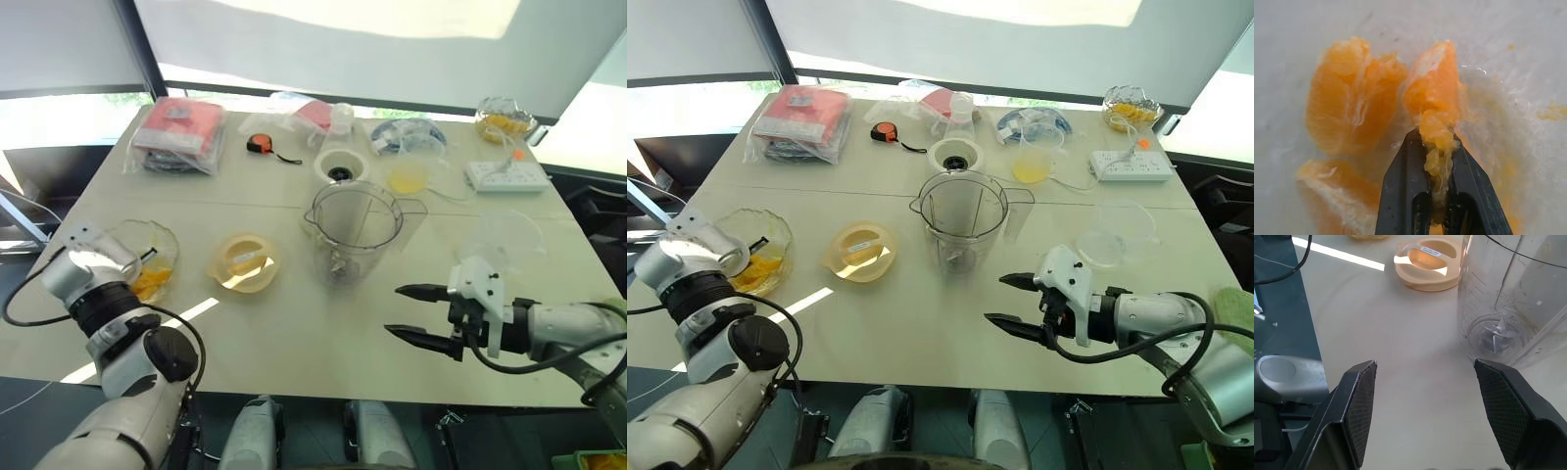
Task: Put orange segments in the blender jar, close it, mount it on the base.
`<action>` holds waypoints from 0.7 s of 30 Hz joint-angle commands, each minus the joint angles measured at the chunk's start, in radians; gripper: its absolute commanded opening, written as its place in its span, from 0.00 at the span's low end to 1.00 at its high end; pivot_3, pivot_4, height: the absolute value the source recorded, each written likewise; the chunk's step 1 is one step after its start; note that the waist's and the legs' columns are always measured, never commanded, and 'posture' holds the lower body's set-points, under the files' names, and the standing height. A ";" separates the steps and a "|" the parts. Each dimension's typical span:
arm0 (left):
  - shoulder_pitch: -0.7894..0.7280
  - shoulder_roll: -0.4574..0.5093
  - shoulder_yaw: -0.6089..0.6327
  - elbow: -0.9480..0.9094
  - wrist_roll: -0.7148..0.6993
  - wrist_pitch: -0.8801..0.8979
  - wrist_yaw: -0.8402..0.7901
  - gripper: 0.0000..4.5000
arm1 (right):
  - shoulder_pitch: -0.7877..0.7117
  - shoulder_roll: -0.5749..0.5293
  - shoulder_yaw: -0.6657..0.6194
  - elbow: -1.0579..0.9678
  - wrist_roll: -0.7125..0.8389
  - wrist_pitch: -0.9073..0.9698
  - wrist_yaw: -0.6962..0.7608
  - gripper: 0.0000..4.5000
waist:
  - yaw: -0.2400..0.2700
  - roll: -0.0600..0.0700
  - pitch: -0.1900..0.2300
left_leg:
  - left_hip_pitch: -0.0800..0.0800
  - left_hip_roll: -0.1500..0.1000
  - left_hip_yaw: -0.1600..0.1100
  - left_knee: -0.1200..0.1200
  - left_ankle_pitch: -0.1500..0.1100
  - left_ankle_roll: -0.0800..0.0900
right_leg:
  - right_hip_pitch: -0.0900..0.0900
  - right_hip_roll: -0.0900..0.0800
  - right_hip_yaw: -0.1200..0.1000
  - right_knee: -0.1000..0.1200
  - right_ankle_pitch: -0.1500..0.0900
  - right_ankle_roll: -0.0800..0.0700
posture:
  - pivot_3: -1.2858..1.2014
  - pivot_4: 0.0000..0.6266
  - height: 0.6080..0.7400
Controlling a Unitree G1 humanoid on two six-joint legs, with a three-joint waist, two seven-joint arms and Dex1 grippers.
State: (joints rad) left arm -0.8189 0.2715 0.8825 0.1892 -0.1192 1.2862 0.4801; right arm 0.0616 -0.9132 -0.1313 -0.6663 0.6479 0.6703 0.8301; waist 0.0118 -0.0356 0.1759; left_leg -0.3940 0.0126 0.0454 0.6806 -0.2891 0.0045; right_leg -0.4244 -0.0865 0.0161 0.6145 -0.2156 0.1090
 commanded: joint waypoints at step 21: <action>0.020 0.833 -0.783 -0.269 -0.374 -0.140 -1.242 0.05 | 0.093 -0.022 -0.283 0.100 0.054 0.062 0.026 0.74 | 0.001 0.002 0.000 | -0.007 0.001 0.000 -0.002 -0.002 -0.005 | -0.008 -0.005 0.000 -0.002 -0.002 -0.006 | 0.52 0.24 1.00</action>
State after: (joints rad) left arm -0.7360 1.0807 0.1322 -0.0956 -0.4989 1.2523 -0.6721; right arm 0.1571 -0.9393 -0.3603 -0.5461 0.6833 0.7320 0.8644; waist 0.0129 -0.0334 0.1761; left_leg -0.4024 0.0135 0.0453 0.6786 -0.2912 -0.0008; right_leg -0.4331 -0.0914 0.0160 0.6124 -0.2172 0.1025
